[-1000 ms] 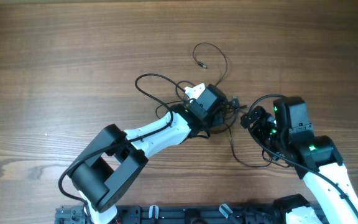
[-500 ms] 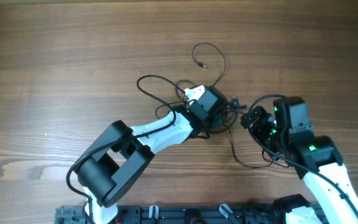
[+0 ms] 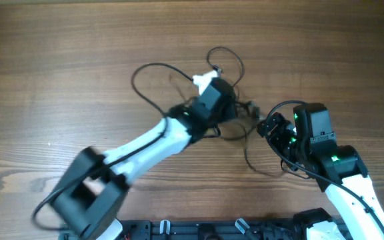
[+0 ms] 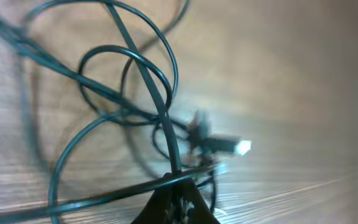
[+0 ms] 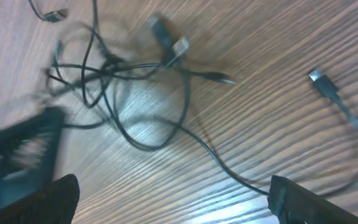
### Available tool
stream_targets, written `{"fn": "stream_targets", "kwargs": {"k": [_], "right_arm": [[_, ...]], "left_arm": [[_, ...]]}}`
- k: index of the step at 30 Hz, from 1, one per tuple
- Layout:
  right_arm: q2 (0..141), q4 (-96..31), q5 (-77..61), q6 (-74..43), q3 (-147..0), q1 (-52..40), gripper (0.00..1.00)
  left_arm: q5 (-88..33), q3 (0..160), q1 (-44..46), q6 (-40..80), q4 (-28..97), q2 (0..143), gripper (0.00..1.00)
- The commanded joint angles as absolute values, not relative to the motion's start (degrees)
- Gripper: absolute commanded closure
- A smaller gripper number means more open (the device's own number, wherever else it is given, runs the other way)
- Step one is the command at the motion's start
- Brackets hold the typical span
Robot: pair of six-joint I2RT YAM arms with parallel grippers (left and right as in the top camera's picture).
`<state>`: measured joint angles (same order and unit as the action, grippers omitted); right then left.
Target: Untangle cables
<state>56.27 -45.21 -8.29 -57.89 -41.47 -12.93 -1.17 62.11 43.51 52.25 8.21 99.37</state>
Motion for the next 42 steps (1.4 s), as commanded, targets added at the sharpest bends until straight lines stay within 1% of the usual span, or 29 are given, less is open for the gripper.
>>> {"fn": "stream_targets", "kwargs": {"k": [1,4,6,7,8,10,12,13,15,18,19,22,23,24,25,26,27,29,31,35,36,37,39,41,42], "right_arm": [[56.5,-43.7,-9.8,-56.5,-41.7,-12.9,0.0],[56.5,-38.7,-14.3,-50.6,-41.7,-12.9,0.0],[56.5,-34.1,-18.0,-45.1,-41.7,-12.9,0.0],[56.5,-32.3,-19.0,-42.7,-41.7,-12.9,0.0],[56.6,-28.9,-20.3,-37.9,-41.7,-12.9,0.0],[56.9,-24.3,-22.1,-32.2,-41.7,-12.9,0.0],[58.0,-20.3,-23.6,-26.4,-41.7,-12.9,0.0],[59.0,-18.8,-24.4,-24.0,-41.7,-12.9,0.0],[61.4,-17.3,-24.7,-21.9,-41.7,-12.9,0.0],[65.8,-16.0,-26.4,-17.6,-41.7,-12.9,0.0],[67.7,-14.8,-30.4,-15.7,-41.7,-12.9,0.0],[73.9,-6.2,-50.3,-13.3,-41.7,-12.9,0.0],[76.6,-2.3,-55.2,-13.7,-41.7,-13.0,0.14],[77.8,-1.1,-56.2,-13.7,-41.7,-13.0,0.34],[78.9,-0.5,-56.8,-13.9,-41.7,-13.0,0.52],[79.7,-0.4,-56.7,-14.1,-41.7,-13.0,0.63],[81.3,-0.8,-56.7,-14.1,-41.7,-13.0,0.82],[81.1,-0.9,-56.7,-14.1,-41.7,-12.2,0.91],[79.9,-1.4,-56.7,-14.2,-41.7,-10.1,0.95],[76.6,-5.8,-56.6,-14.2,-41.7,-1.5,0.96],[76.1,-7.4,-56.7,-14.1,-41.7,2.0,0.96],[76.1,-8.8,-56.8,-14.2,-41.7,4.5,0.91],[76.1,-10.5,-58.8,-14.0,-41.7,6.6,0.6],[76.1,-10.7,-64.6,-10.9,-41.7,6.2,0.28],[76.0,-10.7,-66.1,-9.0,-41.7,5.9,0.25]], "left_arm": [[-2.2,62.3,39.8,56.5,8.4,90.0,0.96],[-8.8,62.3,35.9,58.9,8.6,85.7,0.96],[-14.8,62.3,33.1,54.7,8.6,84.4,0.96],[-18.6,62.3,31.7,52.5,8.6,84.1,0.96],[-25.1,62.3,29.5,49.8,8.5,84.1,0.96],[-35.6,62.3,25.8,46.7,8.6,84.1,0.96],[-41.6,62.3,22.5,47.8,8.5,84.1,0.96],[-43.5,62.3,20.8,50.7,8.5,84.1,0.96],[-47.2,62.3,18.3,53.2,8.3,84.1,0.96],[-56.2,62.3,15.6,52.9,6.7,84.1,0.96],[-57.6,62.3,15.1,52.7,6.6,84.1,0.96],[-57.6,62.3,14.9,52.7,6.6,84.1,0.96],[-57.7,62.3,14.9,52.8,6.6,84.1,0.96],[-57.7,62.3,14.9,52.8,6.6,84.1,0.96],[-58.1,62.3,14.9,52.8,6.6,84.1,0.96],[-58.5,62.3,14.9,52.7,6.5,84.1,0.96],[-60.3,62.3,14.9,52.1,5.9,84.1,0.96],[-64.0,62.3,14.8,45.6,3.7,84.1,0.96],[-65.5,62.3,14.4,41.6,3.4,84.1,0.96],[-71.4,62.3,13.7,31.6,3.6,84.1,0.96],[-72.7,62.3,13.7,29.9,3.6,84.1,0.96],[-72.6,62.3,13.7,29.8,3.6,84.1,0.96],[-72.6,62.3,13.7,29.7,3.6,84.1,0.96],[-72.6,62.3,13.7,28.6,3.8,84.1,0.96],[-72.7,62.3,13.7,27.5,3.9,84.1,0.96]]}}
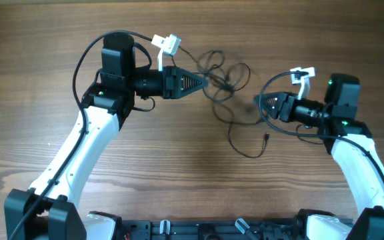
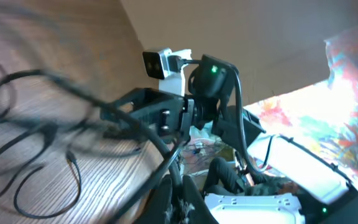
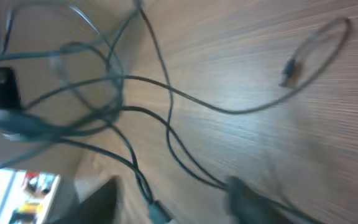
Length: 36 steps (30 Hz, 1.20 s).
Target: Untangle cables
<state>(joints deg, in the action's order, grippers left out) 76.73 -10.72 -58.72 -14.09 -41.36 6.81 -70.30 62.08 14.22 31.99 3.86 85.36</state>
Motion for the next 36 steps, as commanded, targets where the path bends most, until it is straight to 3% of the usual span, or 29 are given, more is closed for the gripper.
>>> {"fn": "stream_targets", "kwargs": {"k": [1,4,7,15,17,18,19,24,27,36], "right_arm": [[75.9,-10.7,-67.4,-6.6,-41.7,5.3,0.2],[75.2,-9.2,-70.9,-1.2,-41.7,3.3,0.15],[75.1,-3.9,-71.0,-1.2,-41.7,-0.8,0.13],[75.1,9.2,-71.3,-6.6,-41.7,-11.1,0.3],[75.2,9.0,-63.0,-7.3,-41.7,-11.4,0.5],[75.2,9.1,-57.9,-9.6,-41.7,-11.3,0.78],[75.1,9.3,-53.1,-13.0,-41.7,-11.0,0.96],[72.6,7.1,-47.4,-23.4,-41.7,-0.2,0.95],[67.7,0.9,-46.3,-21.8,-41.7,8.0,0.95],[42.7,-22.7,-13.0,-18.4,-41.7,18.9,0.96]], "left_arm": [[-72.7,62.3,13.7,25.0,5.0,84.1,0.96],[-72.6,62.3,13.7,14.0,11.4,84.1,0.96],[-72.6,62.3,14.4,12.4,14.5,84.2,0.96],[-72.4,62.3,18.2,12.6,14.5,84.1,0.96],[-73.8,62.3,18.7,13.3,14.5,84.1,0.96],[-75.7,62.3,18.9,13.5,14.4,84.1,0.96],[-77.5,62.3,18.9,13.9,14.4,84.1,0.96],[-82.3,62.3,14.2,17.2,14.4,82.7,0.96],[-82.2,62.3,8.4,18.5,14.4,80.5,0.96],[-80.3,62.3,-10.9,19.0,14.4,70.1,0.96]]}}
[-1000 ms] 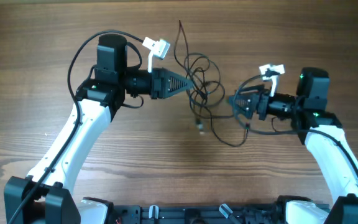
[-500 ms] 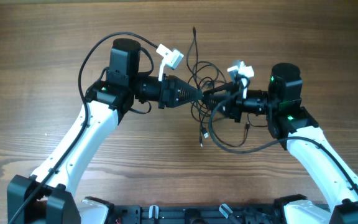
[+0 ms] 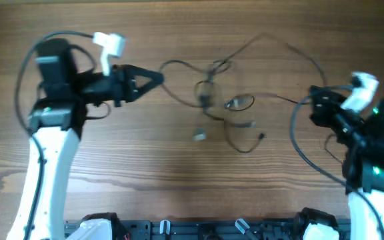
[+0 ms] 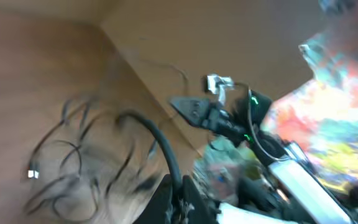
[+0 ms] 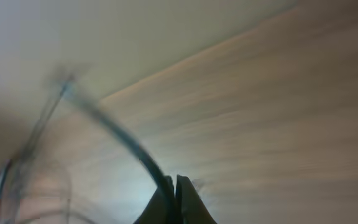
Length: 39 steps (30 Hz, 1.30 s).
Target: Untangle cables
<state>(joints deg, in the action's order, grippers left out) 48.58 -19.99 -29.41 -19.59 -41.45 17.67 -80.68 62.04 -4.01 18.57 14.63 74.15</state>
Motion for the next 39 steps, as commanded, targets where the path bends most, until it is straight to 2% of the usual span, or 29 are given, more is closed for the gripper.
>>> {"fn": "stream_targets", "kwargs": {"k": [1,5,9,10,11,12,13,15,16,23,30,35,39], "right_arm": [[40.4,-24.3,-9.0,-19.7,-41.7,18.9,0.95],[35.8,-27.5,-5.3,-22.5,-41.7,18.9,0.95],[36.4,-29.3,-3.7,-23.0,-41.7,18.9,0.96],[36.7,-29.5,-4.5,-23.6,-41.7,18.9,0.91],[37.0,-29.9,-7.1,-23.8,-41.7,18.9,0.77],[37.3,-30.3,-10.1,-23.6,-41.7,18.9,0.53],[37.8,-30.4,-13.9,-21.8,-41.7,18.9,0.18],[38.8,-30.4,-20.5,-17.9,-41.7,18.9,0.05],[39.3,-30.3,-23.6,-16.7,-41.7,18.9,0.02],[47.7,-30.3,-49.7,-16.7,-41.7,18.2,0.0],[61.0,-26.5,-58.1,-17.1,-41.7,9.1,0.05],[66.8,-13.8,-58.4,-29.5,-41.7,-0.7,0.06],[70.9,-9.5,-44.9,-42.3,-41.7,-10.0,0.18]], "left_arm": [[-78.5,62.3,-13.7,19.4,14.4,69.3,0.96],[-70.0,62.3,-20.6,26.2,14.5,68.7,0.96],[-69.5,62.3,-20.9,26.2,14.7,68.8,0.96],[-69.5,62.3,-20.9,26.2,14.7,68.8,0.96],[-69.6,62.3,-20.5,26.2,14.7,68.8,0.96],[-69.8,62.3,-19.6,26.1,14.7,68.8,0.96],[-70.1,62.3,-18.2,25.7,14.7,68.8,0.96],[-70.0,62.3,-15.2,24.1,14.7,68.8,0.96],[-70.0,62.3,-13.5,22.5,14.6,68.8,0.96],[-70.0,62.3,-3.2,20.2,9.0,68.8,0.96],[-70.0,62.3,2.7,20.4,5.8,68.8,0.96],[-70.0,62.3,5.7,20.4,5.7,68.8,0.96],[-69.9,62.3,7.0,25.1,3.0,68.8,0.96]]}}
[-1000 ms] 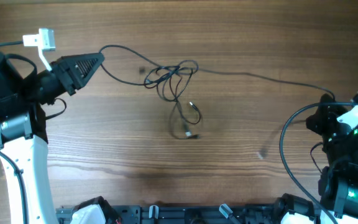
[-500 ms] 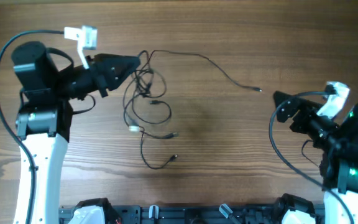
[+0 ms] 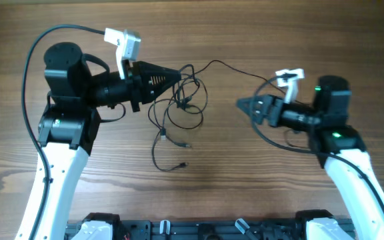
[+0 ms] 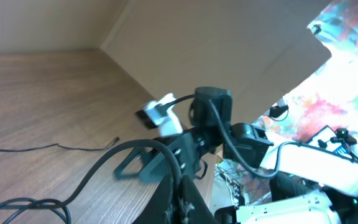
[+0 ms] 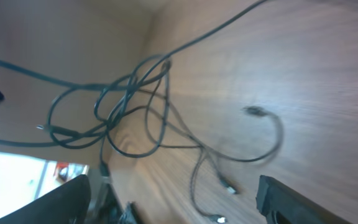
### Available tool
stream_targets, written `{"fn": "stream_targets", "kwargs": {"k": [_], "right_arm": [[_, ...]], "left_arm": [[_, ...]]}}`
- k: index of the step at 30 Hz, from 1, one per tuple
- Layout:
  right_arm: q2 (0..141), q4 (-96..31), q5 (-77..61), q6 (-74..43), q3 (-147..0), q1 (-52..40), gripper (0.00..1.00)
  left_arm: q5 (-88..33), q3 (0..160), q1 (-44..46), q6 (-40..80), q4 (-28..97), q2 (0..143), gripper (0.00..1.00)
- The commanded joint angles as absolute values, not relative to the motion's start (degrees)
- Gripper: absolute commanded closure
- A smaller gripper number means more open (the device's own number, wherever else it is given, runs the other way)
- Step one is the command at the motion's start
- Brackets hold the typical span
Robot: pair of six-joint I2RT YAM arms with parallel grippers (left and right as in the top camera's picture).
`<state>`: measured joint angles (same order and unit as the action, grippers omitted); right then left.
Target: Untangle cables
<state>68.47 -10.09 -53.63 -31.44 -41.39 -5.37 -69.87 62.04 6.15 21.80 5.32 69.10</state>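
Note:
A tangle of thin black cables (image 3: 182,100) hangs and lies just right of my left gripper (image 3: 177,75), which is shut on one strand. In the left wrist view that black cable (image 4: 129,149) arcs out of the closed left gripper (image 4: 180,198). Loose ends with plugs (image 3: 160,139) trail toward the front of the table. One thin strand (image 3: 225,65) runs rightward toward the right arm. My right gripper (image 3: 240,104) points at the tangle from the right, open and holding nothing. The right wrist view shows the knot (image 5: 126,102) ahead of the spread fingers (image 5: 73,196).
The wooden table (image 3: 259,193) carries only the cables. A black base rail (image 3: 199,230) runs along the front edge. The right arm's own thicker cable (image 3: 272,137) loops beside its wrist.
The right gripper was shut on a strand far to the right; now it is open, empty and nearer the middle. The stretched cables have gathered by the left gripper, which is farther right and still holds its strand.
First the left gripper was shut on a strand in the central heap, the right one open beside it. Then the left held the bundle raised. Then both arms stood wide apart with cables stretched between. Now only the left holds.

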Motion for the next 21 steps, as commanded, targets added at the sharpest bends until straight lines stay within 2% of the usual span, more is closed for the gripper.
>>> {"fn": "stream_targets", "kwargs": {"k": [1,2,7,8,10,11,12,14,18,21], "right_arm": [[71.9,-9.0,-41.9,-43.9,-41.7,-12.0,0.21],[72.9,-7.5,-38.6,-43.6,-41.7,-14.4,0.24],[77.2,4.3,-30.8,-43.7,-41.7,-22.5,0.25],[77.8,6.2,-28.7,-43.7,-41.7,-23.5,0.3],[77.9,6.8,-26.4,-43.6,-41.7,-23.7,0.42],[77.9,6.4,-23.7,-43.6,-41.7,-23.7,0.63],[77.9,5.9,-21.8,-43.4,-41.7,-23.7,0.71],[77.9,3.5,-18.2,-43.5,-41.7,-23.7,0.94],[78.2,-4.6,-11.1,-43.4,-41.7,-23.6,0.95],[77.8,-11.6,-4.8,-43.4,-41.7,-22.4,0.96]], "left_arm": [[-70.0,62.3,7.0,26.7,1.9,68.8,0.96],[-69.9,62.3,7.0,28.9,0.6,68.8,0.96],[-70.0,62.3,7.0,33.9,0.4,68.8,0.96],[-70.0,62.3,7.0,34.0,0.7,68.8,0.96],[-70.0,62.3,7.0,34.0,0.7,68.7,0.96],[-70.0,62.3,7.0,34.0,0.7,68.7,0.96],[-70.0,62.3,7.0,34.0,0.6,68.7,0.96],[-70.0,62.3,7.0,34.7,0.2,68.7,0.96],[-69.5,62.3,6.9,41.9,-7.6,68.7,0.96],[-69.5,62.3,6.0,42.9,-11.3,68.7,0.96]]}}
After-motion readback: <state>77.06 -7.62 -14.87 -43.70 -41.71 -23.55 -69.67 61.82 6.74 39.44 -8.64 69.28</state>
